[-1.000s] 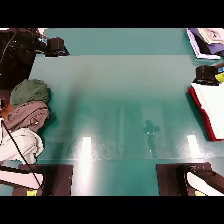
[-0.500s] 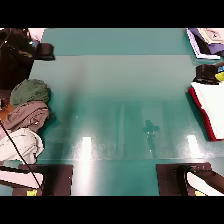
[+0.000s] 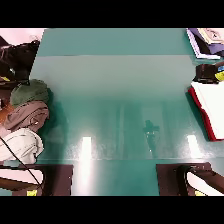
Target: Fold the shirts.
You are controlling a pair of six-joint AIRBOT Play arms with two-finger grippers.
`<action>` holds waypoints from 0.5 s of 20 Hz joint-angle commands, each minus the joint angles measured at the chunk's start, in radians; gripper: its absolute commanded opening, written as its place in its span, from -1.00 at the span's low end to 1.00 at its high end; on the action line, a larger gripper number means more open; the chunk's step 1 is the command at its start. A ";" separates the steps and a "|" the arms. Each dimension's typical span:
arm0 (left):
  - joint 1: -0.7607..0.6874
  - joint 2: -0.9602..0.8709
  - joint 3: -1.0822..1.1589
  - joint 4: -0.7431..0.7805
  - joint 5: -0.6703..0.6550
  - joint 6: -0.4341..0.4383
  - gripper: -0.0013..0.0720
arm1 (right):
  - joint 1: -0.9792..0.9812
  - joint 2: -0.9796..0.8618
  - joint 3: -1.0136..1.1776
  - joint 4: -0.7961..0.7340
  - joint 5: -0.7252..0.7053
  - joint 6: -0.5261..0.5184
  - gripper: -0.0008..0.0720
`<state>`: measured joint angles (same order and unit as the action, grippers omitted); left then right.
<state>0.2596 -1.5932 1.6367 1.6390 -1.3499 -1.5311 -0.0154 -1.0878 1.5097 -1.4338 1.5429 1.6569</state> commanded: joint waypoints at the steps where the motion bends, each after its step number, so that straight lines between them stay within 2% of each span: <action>1: 0.034 0.000 -0.119 -0.006 0.167 -0.014 0.64 | 0.001 0.000 0.000 0.001 0.000 0.003 -0.92; 4: 0.034 -0.001 -0.188 -0.044 0.277 -0.014 0.63 | 0.001 0.000 0.000 0.002 0.000 0.003 -0.92; 5: 0.034 -0.003 -0.195 -0.050 0.288 -0.014 0.53 | 0.001 0.000 0.000 0.002 0.000 0.003 -0.92; 7: 0.034 -0.003 -0.195 -0.066 0.291 -0.014 -0.77 | 0.001 0.000 0.000 0.002 0.000 0.003 -0.92; 8: 0.034 -0.003 -0.190 -0.094 0.288 -0.014 -0.88 | 0.001 0.000 0.000 0.002 -0.001 0.003 -0.92; 10: 0.032 0.010 -0.154 -0.201 0.263 0.018 -0.90 | 0.001 0.000 0.000 0.002 -0.016 0.003 -0.92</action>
<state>0.2935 -1.5936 1.4666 1.5536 -1.0939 -1.5429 -0.0151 -1.0878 1.5097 -1.4322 1.5394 1.6585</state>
